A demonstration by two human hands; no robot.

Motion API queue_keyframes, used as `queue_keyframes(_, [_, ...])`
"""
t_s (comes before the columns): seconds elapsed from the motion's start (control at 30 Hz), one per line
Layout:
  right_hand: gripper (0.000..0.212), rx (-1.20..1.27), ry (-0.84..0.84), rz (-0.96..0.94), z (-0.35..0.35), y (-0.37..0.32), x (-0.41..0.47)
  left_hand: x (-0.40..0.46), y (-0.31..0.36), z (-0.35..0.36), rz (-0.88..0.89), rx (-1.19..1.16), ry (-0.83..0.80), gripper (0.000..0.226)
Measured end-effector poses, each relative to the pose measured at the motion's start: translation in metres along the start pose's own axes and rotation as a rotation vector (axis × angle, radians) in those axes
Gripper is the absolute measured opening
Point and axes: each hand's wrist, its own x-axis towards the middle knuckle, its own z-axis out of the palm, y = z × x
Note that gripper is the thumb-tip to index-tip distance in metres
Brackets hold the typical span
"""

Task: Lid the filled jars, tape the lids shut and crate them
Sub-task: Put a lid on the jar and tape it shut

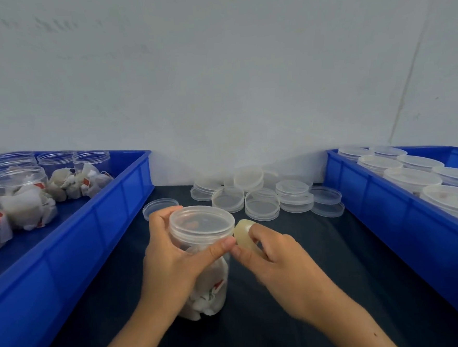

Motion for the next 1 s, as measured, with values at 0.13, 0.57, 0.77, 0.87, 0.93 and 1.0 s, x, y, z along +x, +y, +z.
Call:
queue_keyframes(0.13, [0.043,-0.207,-0.015,-0.027,-0.017,-0.001,-0.003,0.0,0.002,0.001,0.005,-0.002,-0.002,0.091])
queue_keyframes(0.57, [0.045,-0.46,0.09,-0.063,-0.004,-0.002,-0.001,0.0,0.009,0.0,0.028,-0.06,-0.14,0.081])
queue_keyframes(0.77, [0.042,-0.483,0.127,-0.016,0.004,-0.001,-0.001,0.0,0.009,0.002,-0.027,-0.003,-0.166,0.103])
queue_keyframes(0.87, [0.041,-0.486,0.12,-0.031,0.003,-0.003,-0.002,0.002,0.01,0.004,-0.025,0.044,-0.127,0.095])
queue_keyframes(0.93, [0.04,-0.468,0.103,-0.04,0.002,-0.003,-0.002,0.001,0.011,0.004,-0.015,0.054,-0.099,0.093])
queue_keyframes(1.0, [0.04,-0.405,0.066,-0.052,0.002,-0.002,-0.002,0.001,0.011,0.005,-0.007,0.05,-0.072,0.091])
